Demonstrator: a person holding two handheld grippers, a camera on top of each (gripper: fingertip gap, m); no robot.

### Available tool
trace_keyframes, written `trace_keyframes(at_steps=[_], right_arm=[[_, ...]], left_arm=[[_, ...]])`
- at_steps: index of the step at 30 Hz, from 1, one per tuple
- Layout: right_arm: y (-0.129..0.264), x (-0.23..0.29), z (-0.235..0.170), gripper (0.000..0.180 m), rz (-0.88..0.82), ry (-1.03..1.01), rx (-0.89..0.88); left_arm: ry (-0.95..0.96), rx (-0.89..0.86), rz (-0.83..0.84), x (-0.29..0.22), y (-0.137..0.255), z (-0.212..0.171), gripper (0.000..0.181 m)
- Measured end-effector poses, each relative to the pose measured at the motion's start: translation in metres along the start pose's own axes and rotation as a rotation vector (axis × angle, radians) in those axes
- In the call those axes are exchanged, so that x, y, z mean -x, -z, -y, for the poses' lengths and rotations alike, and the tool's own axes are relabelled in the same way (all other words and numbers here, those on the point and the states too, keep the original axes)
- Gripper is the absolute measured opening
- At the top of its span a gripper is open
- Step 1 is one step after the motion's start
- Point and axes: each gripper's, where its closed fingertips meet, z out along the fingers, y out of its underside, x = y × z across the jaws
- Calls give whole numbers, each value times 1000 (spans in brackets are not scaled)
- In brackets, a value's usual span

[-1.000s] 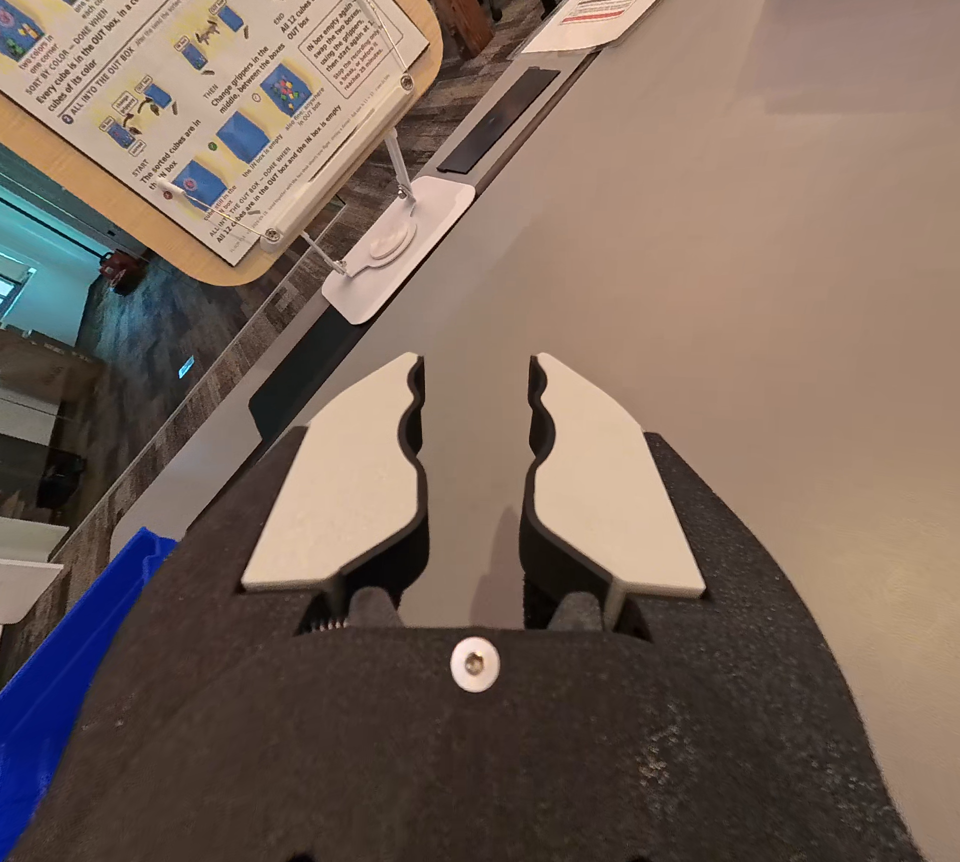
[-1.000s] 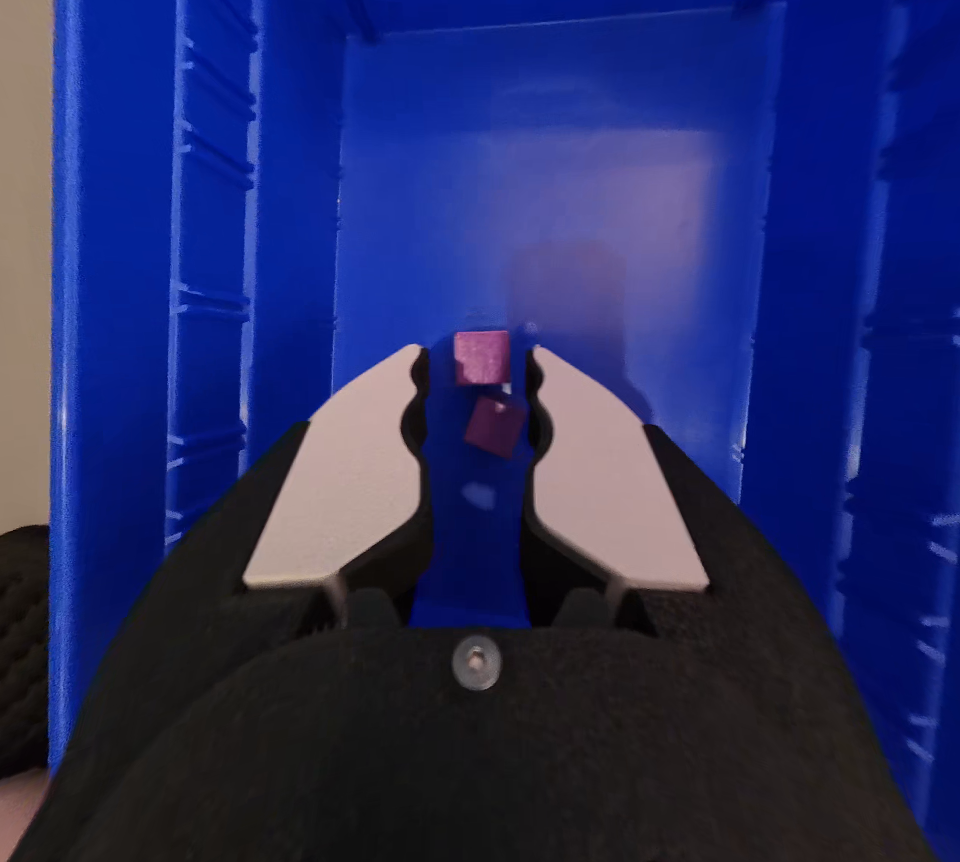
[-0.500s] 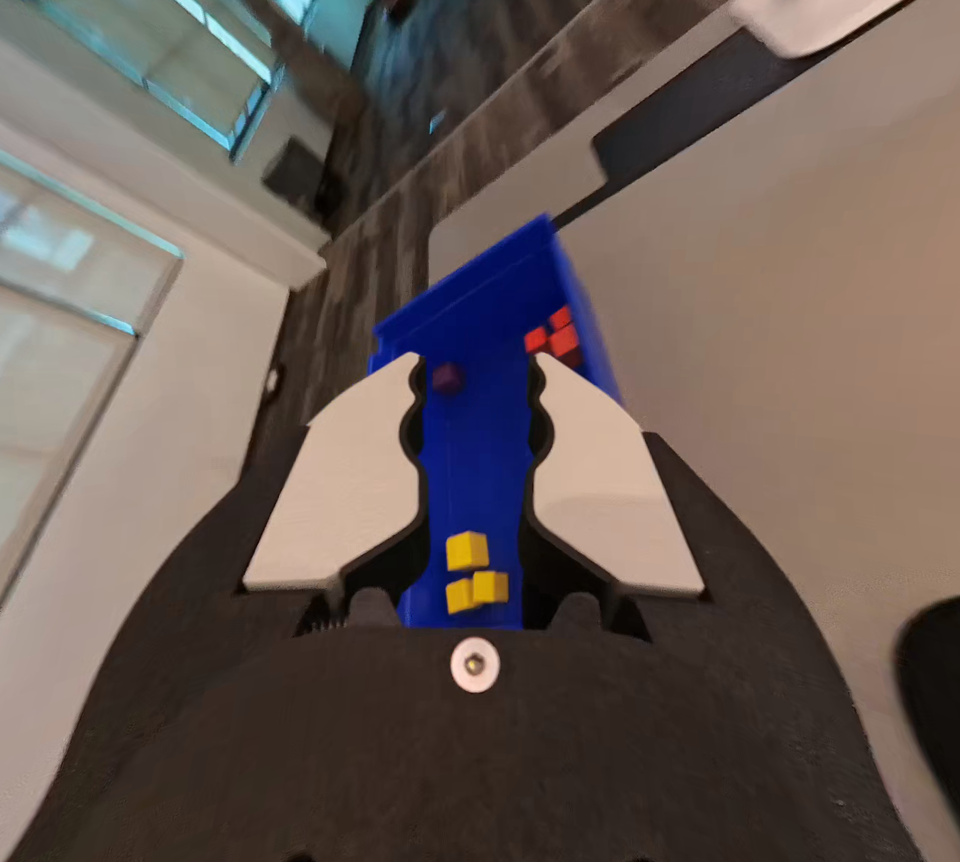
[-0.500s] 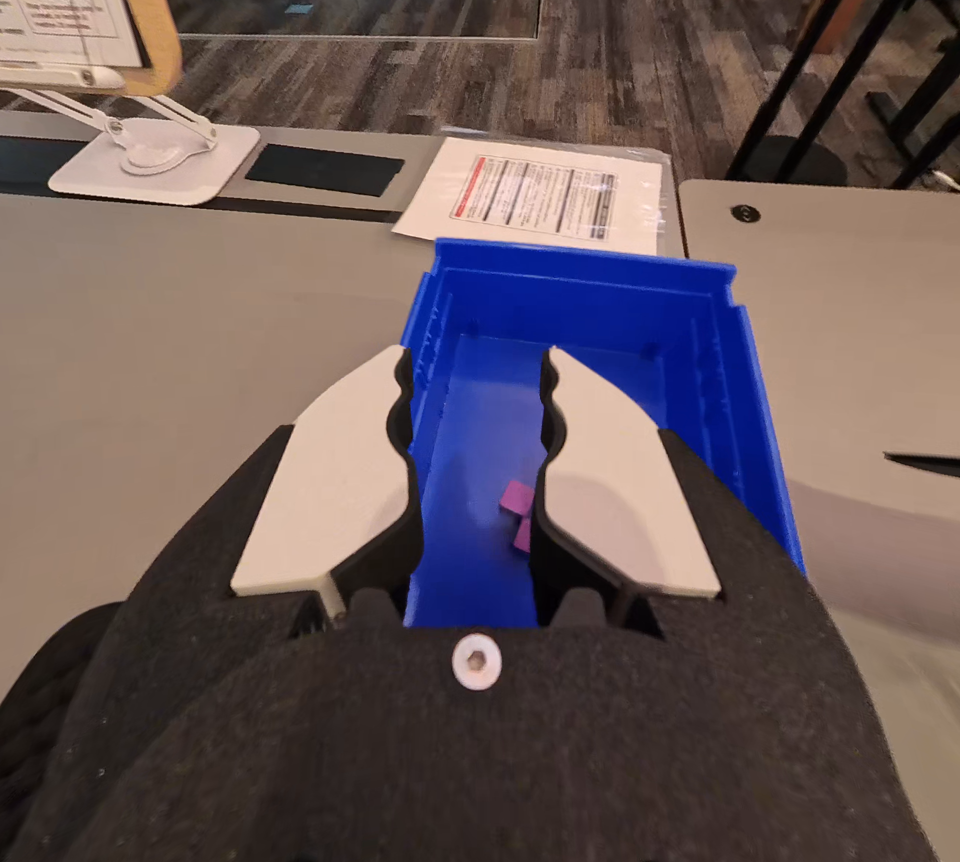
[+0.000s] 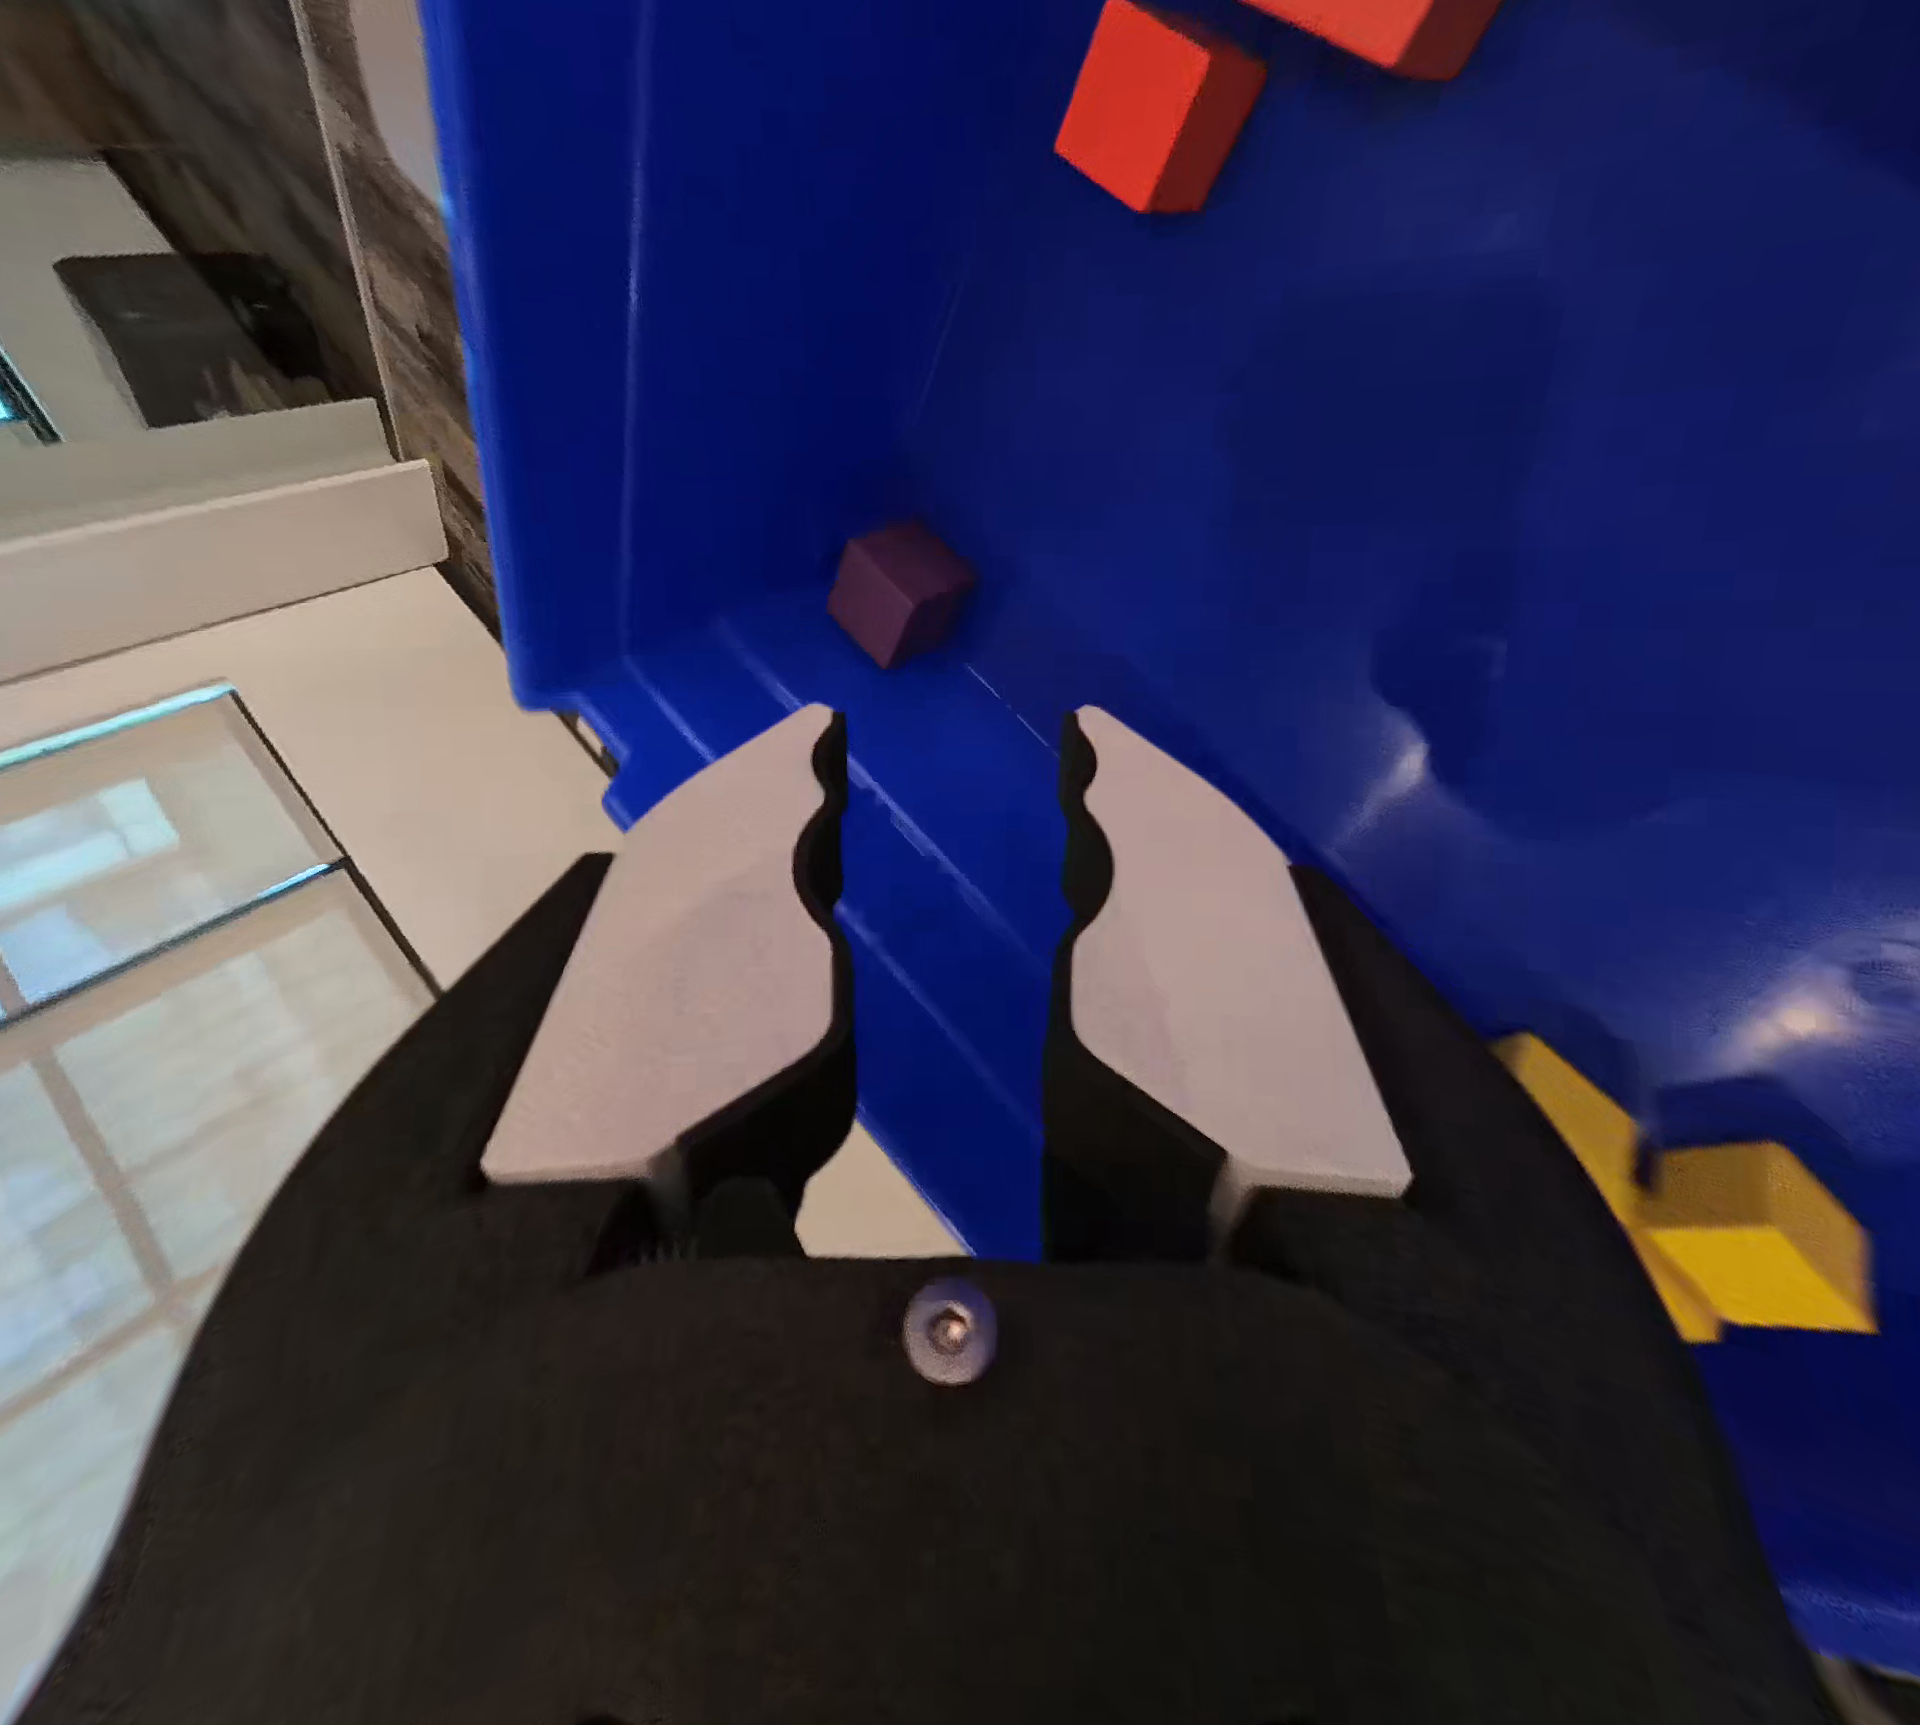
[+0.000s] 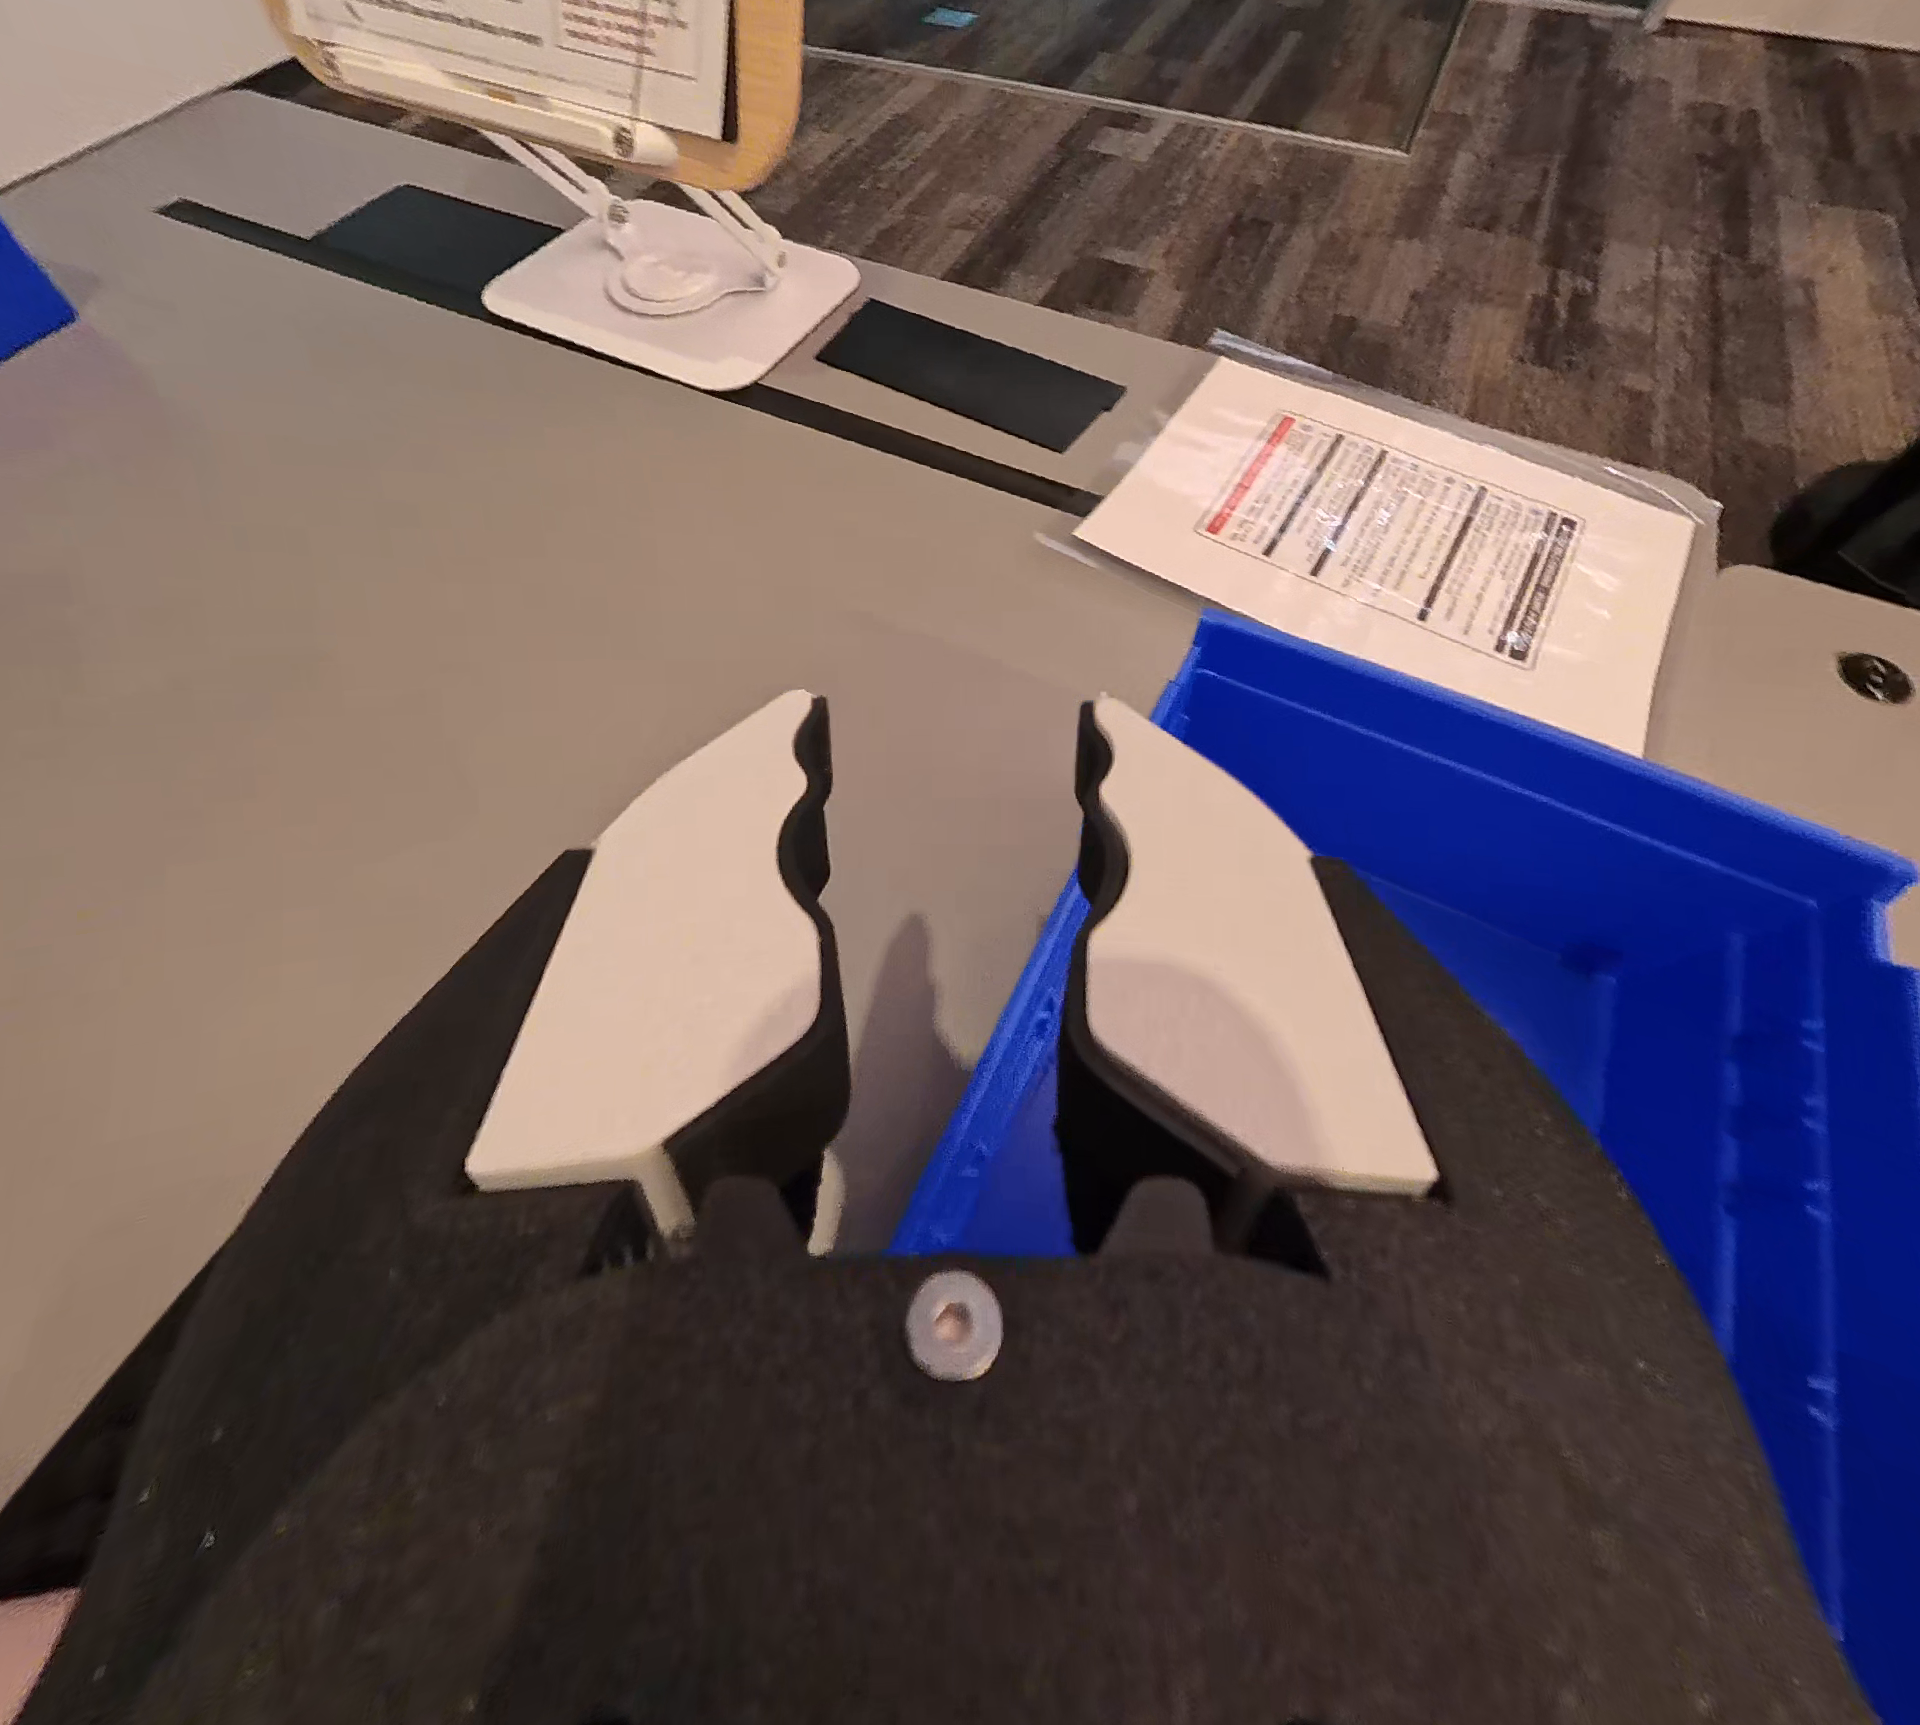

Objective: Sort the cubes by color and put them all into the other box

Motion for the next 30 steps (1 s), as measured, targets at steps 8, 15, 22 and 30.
trace_keyframes(at_steps=[8, 15, 22, 30], right_arm=[[5, 18, 22, 41, 87, 5, -85], [-18, 31, 11, 40, 116, 50, 38], [-35, 35, 0, 40, 114, 74, 137], [-39, 38, -3, 38, 137, 78, 156]], left_arm=[[-228, 123, -72, 16, -46, -3, 39], [-368, 157, -86, 20, -61, 5, 39], [-400, 235, -143, 16, -72, -10, 42], [-423, 236, -126, 19, -77, -11, 37]])
